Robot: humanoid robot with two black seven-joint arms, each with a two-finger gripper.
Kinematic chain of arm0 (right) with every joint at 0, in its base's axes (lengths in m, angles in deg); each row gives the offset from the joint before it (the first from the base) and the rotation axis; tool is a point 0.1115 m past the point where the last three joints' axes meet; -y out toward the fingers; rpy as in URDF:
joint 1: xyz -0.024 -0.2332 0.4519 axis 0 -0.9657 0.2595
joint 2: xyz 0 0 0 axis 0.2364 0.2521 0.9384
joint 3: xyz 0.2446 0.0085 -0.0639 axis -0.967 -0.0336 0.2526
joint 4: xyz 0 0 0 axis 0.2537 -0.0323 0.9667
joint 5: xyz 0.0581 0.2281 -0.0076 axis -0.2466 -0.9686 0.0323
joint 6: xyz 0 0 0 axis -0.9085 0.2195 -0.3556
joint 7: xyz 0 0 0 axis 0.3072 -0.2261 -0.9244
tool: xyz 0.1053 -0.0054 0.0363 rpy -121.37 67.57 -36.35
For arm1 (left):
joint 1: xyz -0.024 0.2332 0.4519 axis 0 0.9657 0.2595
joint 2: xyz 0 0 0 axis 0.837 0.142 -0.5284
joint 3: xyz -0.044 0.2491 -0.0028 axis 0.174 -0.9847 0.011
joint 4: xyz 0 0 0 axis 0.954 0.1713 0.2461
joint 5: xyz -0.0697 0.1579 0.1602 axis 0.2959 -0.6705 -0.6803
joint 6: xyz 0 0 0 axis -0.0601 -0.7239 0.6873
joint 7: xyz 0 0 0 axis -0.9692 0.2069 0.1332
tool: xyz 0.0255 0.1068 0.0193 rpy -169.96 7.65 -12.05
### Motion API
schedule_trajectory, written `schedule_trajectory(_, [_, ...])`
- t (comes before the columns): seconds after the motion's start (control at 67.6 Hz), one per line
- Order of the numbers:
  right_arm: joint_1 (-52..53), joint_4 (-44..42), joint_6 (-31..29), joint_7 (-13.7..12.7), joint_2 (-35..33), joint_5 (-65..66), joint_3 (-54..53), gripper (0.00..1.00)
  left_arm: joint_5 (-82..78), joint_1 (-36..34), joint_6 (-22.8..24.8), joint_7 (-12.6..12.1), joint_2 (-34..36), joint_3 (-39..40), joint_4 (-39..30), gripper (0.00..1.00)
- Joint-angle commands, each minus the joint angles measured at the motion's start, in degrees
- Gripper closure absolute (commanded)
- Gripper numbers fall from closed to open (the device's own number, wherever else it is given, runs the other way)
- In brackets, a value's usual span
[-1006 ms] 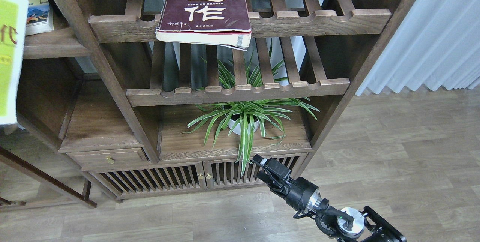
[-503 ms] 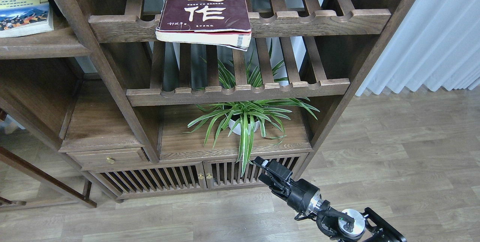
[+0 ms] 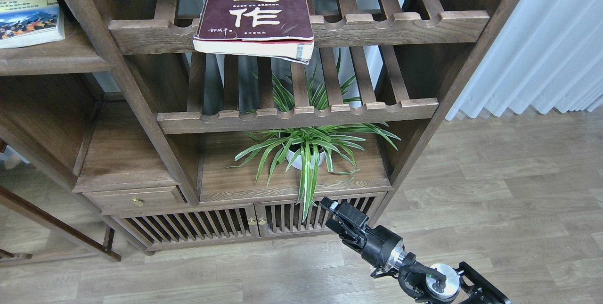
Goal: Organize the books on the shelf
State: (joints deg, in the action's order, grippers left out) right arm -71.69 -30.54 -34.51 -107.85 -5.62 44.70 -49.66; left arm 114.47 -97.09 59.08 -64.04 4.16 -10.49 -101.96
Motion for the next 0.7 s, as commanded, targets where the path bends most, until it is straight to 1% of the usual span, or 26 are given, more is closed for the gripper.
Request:
schedule_trajectory(0.0, [-0.06,-0.09,0.00,0.00,0.00,0.00,-0.06,0.00,0.05,-2.25,-0.01,-0.02,-2.75,-0.50,3.45,1.00])
schedule_trajectory(0.118, [-0.15,-0.09,0.00,0.00,0.00,-0.09,-0.06,0.00,-0.04,-3.23,-0.01,-0.02,-5.66,-0.59,6.01,1.00])
schedule_trajectory(0.355, [-0.24,-0.18,0.00,0.00,0.00,-0.35,-0.06,0.00,-0.30,-6.48,-0.01,-0.02,-9.97,-0.59,8.73,1.00])
schedule_trajectory(0.681, [-0.33,-0.97,0.00,0.00,0.00,-1.32,-0.06,0.00,-0.56,-11.22,-0.01,-0.02,-16.56,-0.59,16.03,1.00])
